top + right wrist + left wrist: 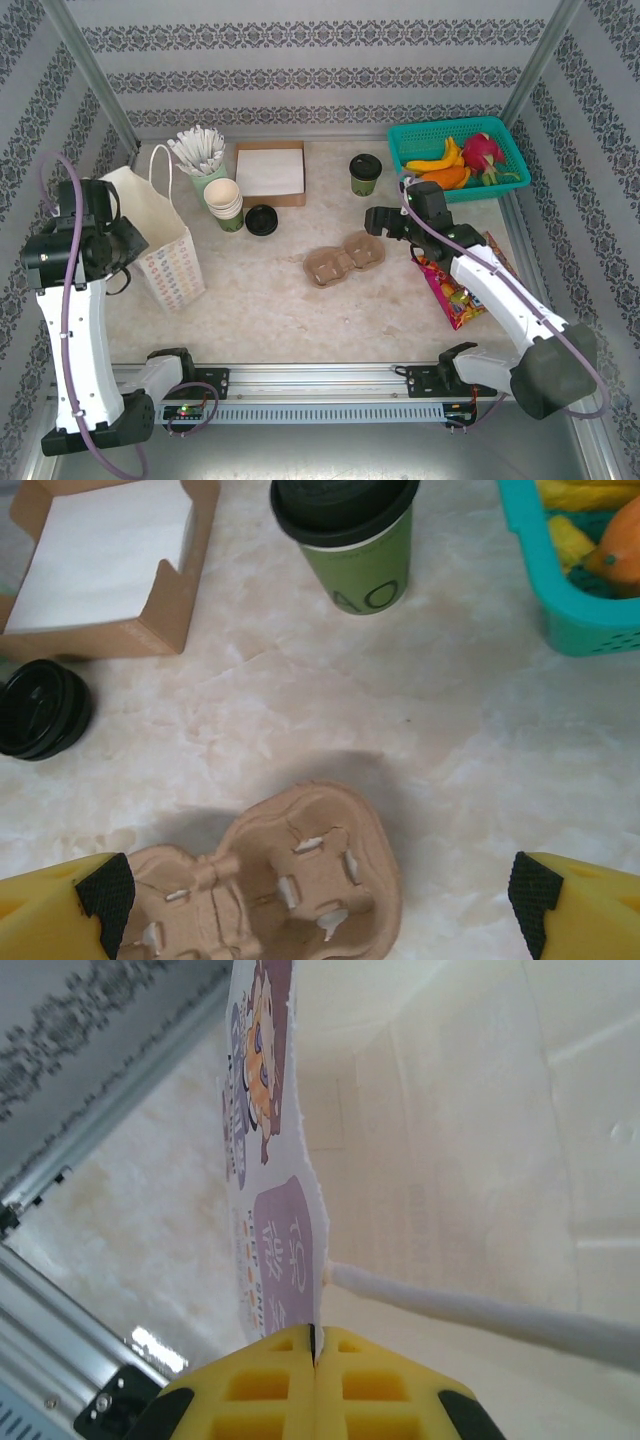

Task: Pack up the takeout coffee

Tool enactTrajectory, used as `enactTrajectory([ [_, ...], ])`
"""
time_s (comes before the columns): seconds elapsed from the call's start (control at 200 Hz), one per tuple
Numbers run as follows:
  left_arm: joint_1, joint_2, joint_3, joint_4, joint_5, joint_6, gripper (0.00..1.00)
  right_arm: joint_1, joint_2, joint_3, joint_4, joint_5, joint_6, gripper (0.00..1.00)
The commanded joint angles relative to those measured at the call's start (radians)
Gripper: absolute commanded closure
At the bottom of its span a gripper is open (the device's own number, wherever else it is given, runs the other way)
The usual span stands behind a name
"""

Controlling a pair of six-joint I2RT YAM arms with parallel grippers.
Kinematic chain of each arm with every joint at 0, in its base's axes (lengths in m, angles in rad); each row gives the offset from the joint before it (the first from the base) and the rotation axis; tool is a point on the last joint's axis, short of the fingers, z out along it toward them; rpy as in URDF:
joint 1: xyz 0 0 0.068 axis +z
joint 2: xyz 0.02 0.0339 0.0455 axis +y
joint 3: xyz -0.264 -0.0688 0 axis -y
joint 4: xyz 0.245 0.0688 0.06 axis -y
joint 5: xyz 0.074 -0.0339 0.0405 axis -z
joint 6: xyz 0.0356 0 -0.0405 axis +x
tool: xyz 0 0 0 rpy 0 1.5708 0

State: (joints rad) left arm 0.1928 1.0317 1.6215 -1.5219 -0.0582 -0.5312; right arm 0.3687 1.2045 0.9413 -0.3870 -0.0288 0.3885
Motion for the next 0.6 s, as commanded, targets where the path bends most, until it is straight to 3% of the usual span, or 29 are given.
enactTrajectory([
  [0.0, 0.007, -0.027, 0.007, -0.116, 0.239, 0.113, 1.00, 0.009, 0.044, 0.032, 0.001, -0.113, -0.031, 0.04],
  [0.25, -0.009, -0.087, -0.053, -0.069, 0.513, 0.199, 1.00, 0.078, 0.168, 0.091, -0.076, -0.184, -0.080, 0.07],
  [0.445, -0.049, -0.116, -0.107, -0.004, 0.593, 0.236, 1.00, 0.153, 0.316, 0.136, -0.147, -0.183, -0.059, 0.14],
  [0.6, -0.101, -0.120, -0.175, 0.095, 0.647, 0.234, 1.00, 0.225, 0.449, 0.192, -0.197, -0.085, -0.058, 0.17],
])
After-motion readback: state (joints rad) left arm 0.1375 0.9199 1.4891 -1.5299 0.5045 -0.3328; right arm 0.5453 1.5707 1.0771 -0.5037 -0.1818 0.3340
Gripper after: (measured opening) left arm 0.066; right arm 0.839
